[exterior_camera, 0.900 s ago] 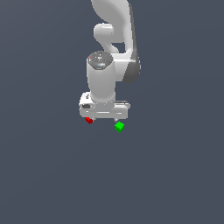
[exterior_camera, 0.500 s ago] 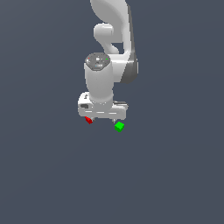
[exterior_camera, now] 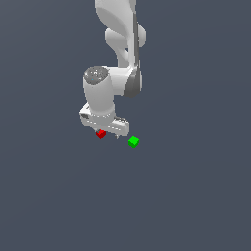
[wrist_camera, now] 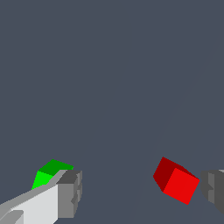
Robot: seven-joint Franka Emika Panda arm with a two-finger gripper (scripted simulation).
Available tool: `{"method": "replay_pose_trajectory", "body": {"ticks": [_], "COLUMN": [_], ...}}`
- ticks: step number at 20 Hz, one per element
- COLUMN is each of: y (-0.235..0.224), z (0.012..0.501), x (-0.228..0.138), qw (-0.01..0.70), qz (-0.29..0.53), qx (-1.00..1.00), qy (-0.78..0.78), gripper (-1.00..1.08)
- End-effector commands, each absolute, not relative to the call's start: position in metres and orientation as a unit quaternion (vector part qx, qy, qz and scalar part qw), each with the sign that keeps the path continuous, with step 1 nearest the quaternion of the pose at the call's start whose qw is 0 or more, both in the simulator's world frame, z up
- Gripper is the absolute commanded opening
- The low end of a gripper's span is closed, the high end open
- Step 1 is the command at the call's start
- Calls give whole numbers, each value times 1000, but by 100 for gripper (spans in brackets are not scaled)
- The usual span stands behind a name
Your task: Stack the red cube on top of the green cube.
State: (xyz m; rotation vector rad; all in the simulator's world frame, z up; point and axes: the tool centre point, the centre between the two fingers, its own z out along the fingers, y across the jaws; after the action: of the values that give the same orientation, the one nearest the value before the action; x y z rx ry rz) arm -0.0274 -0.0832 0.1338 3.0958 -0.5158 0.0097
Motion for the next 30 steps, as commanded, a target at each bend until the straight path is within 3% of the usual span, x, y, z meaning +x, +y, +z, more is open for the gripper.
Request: {"method": "replay_pose_trajectory", "body": {"ticks": [1, 14, 30], "y": [-98, -139, -140], "z": [121, 74, 59], "x": [-41, -105, -111], "qw": [2, 1, 0], "qz": [2, 0, 0], "qx": [978, 926, 921], "qy": [-210, -378, -389], "gripper": [100, 100, 100]}}
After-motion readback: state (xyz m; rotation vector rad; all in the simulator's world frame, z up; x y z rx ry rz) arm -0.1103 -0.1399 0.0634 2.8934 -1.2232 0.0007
